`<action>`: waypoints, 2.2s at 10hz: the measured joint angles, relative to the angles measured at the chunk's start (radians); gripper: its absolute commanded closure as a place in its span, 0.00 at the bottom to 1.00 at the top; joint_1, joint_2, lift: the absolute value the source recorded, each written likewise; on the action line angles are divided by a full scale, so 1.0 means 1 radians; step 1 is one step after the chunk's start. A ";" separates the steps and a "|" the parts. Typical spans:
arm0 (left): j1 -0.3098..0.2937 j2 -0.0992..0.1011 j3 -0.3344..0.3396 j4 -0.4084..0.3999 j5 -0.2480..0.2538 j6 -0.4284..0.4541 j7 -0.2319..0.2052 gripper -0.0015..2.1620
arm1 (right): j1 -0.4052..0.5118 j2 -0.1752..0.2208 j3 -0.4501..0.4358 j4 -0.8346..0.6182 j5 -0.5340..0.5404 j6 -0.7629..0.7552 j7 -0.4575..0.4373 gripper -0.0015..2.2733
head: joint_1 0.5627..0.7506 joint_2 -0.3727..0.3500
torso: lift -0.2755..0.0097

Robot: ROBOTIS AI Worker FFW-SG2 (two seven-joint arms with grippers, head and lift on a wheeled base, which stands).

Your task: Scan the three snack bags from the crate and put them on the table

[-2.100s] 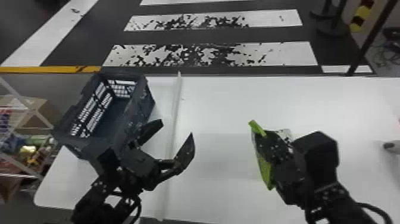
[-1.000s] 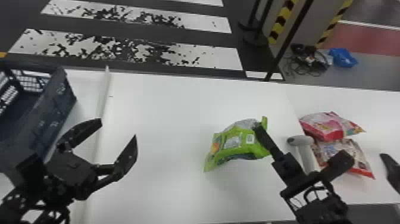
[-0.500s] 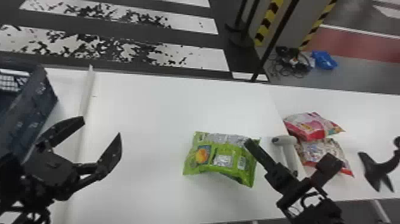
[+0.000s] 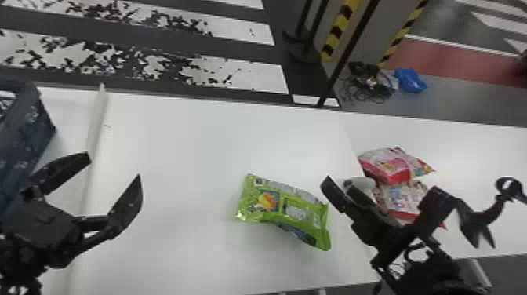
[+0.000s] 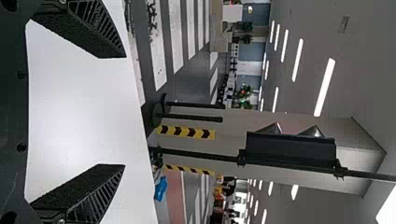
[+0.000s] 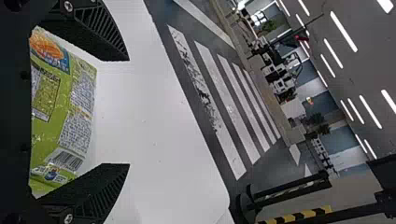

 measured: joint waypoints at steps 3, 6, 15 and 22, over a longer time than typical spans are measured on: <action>0.001 -0.006 -0.003 0.002 0.002 0.000 0.007 0.01 | 0.085 -0.004 0.060 -0.235 0.029 0.318 0.041 0.49 | 0.70 0.27 | 0.64; 0.022 -0.003 0.008 0.003 0.008 -0.031 0.005 0.01 | 0.093 -0.020 0.249 -0.311 0.202 0.498 0.047 0.94 | 0.70 0.44 | 0.64; 0.045 0.005 0.044 -0.035 0.119 -0.042 0.079 0.01 | -0.250 -0.072 0.615 0.036 0.608 0.573 -0.089 0.94 | 0.70 0.56 | 0.64; 0.107 -0.004 0.054 -0.066 0.181 -0.003 0.138 0.01 | -0.606 -0.050 0.618 0.402 0.600 0.542 -0.236 0.94 | 0.70 0.51 | 0.64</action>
